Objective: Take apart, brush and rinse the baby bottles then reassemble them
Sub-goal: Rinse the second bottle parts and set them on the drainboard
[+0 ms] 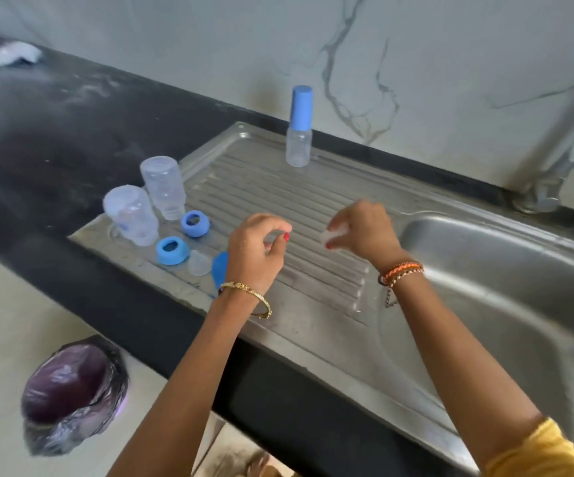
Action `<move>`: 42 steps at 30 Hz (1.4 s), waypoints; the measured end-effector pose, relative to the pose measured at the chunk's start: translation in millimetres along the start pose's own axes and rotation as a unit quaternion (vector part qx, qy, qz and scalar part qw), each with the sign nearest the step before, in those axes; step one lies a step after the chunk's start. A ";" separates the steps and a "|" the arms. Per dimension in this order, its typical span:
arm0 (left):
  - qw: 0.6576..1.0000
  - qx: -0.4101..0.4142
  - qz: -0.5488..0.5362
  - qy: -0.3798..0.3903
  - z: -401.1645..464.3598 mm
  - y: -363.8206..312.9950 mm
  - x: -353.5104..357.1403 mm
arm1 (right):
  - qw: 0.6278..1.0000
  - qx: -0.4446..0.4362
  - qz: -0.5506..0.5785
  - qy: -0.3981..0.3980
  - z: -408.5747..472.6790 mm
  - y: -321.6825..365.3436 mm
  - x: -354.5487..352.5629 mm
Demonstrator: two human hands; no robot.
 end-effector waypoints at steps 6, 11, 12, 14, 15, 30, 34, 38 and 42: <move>0.993 -0.079 0.013 -0.088 12.3 49.3 -72.2 | 0.990 -0.130 0.034 0.030 13.8 114.7 33.3; 0.982 -0.183 0.020 -0.049 12.9 99.5 -89.7 | 0.977 -0.189 -0.036 0.094 21.9 157.4 83.3; 0.981 -0.191 0.019 -0.038 12.3 105.0 -88.8 | 0.975 -0.192 -0.043 0.103 23.5 160.4 90.9; 0.981 -0.192 0.026 -0.023 11.6 110.6 -86.0 | 0.972 -0.198 -0.052 0.115 24.9 163.9 102.6; 0.981 -0.191 0.031 -0.015 11.6 111.5 -83.8 | 0.971 -0.201 -0.055 0.116 24.8 164.6 105.9; 0.986 -0.162 0.030 -0.025 19.1 96.2 -78.7 | 0.971 -0.208 0.060 0.099 19.3 143.4 76.9; 0.994 -0.107 -0.018 -0.017 29.9 53.4 -59.1 | 0.963 -0.184 0.186 -0.065 0.0 95.3 8.6; 0.990 -0.094 -0.086 0.055 29.9 14.0 2.7 | 0.945 -0.129 0.200 -0.226 -29.1 20.0 -45.1; 0.972 -0.110 -0.153 0.142 11.2 -17.3 81.2 | 0.949 -0.075 0.183 -0.243 -52.2 -54.4 -63.5</move>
Point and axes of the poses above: each hand's wrist, its own z-axis towards the middle knuckle, its own x-axis out of the palm, y = z × x, the point moved 9 cm from there along z, towards the middle knuckle, and after that the axes turned 9 degrees about x, right-handed, at the moved point
